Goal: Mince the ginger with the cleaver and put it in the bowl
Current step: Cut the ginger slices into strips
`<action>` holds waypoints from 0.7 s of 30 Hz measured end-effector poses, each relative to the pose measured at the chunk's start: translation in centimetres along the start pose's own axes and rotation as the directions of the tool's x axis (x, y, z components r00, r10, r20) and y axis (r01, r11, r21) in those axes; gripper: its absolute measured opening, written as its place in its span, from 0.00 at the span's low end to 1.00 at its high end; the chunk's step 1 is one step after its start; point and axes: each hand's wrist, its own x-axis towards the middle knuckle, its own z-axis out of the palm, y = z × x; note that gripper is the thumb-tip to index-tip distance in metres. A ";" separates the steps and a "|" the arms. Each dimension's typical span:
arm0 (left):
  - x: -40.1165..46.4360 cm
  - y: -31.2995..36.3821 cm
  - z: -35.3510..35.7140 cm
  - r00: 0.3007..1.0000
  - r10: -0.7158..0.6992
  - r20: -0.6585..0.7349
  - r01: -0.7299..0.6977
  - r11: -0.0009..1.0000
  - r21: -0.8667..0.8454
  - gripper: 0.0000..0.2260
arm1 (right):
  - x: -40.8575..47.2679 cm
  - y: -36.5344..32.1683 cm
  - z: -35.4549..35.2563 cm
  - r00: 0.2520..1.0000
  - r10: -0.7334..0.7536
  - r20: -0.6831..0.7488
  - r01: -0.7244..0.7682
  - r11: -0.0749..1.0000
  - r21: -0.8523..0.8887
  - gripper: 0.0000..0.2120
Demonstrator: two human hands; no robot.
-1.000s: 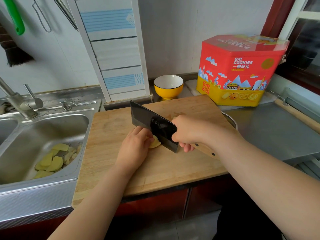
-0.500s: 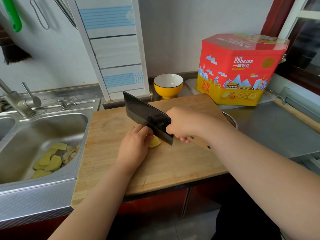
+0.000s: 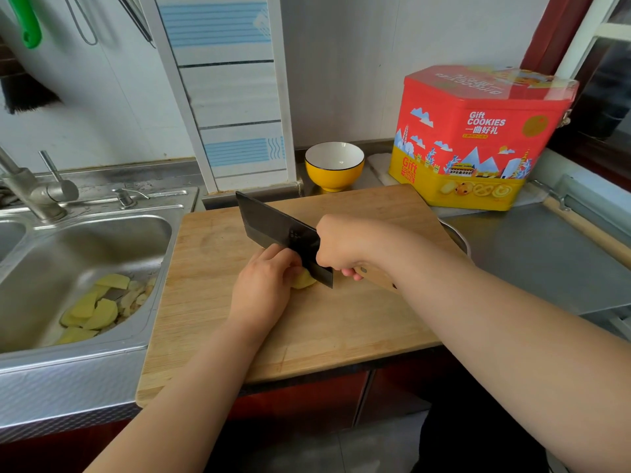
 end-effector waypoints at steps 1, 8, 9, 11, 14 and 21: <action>0.0 0.0 0.0 1.000 0.002 -0.001 -0.002 1.000 0.003 0.04 | 0.2 0.2 0.3 1.000 0.012 -0.008 -0.012 1.000 0.029 0.10; -0.2 0.1 -0.1 1.000 -0.018 -0.003 0.018 1.000 -0.008 0.05 | 0.5 1.9 1.5 0.994 0.032 -0.102 -0.021 0.994 0.108 0.09; -0.3 0.2 -0.1 1.000 -0.019 0.000 0.019 1.000 -0.008 0.05 | 0.5 2.1 1.4 0.994 0.021 -0.109 -0.008 0.993 0.116 0.11; -0.3 0.2 -0.3 1.000 -0.014 0.010 0.014 1.000 0.001 0.04 | 0.3 2.3 1.2 0.993 0.007 -0.121 0.009 0.992 0.129 0.14; -0.3 0.4 -0.3 1.000 -0.012 0.020 0.012 1.000 0.022 0.04 | -0.3 2.2 0.8 0.992 0.004 -0.128 0.012 0.992 0.128 0.13; -0.4 0.5 -0.4 1.000 0.002 0.027 -0.003 0.999 0.045 0.02 | -1.4 0.8 -0.5 0.995 0.003 -0.099 0.001 0.999 0.038 0.15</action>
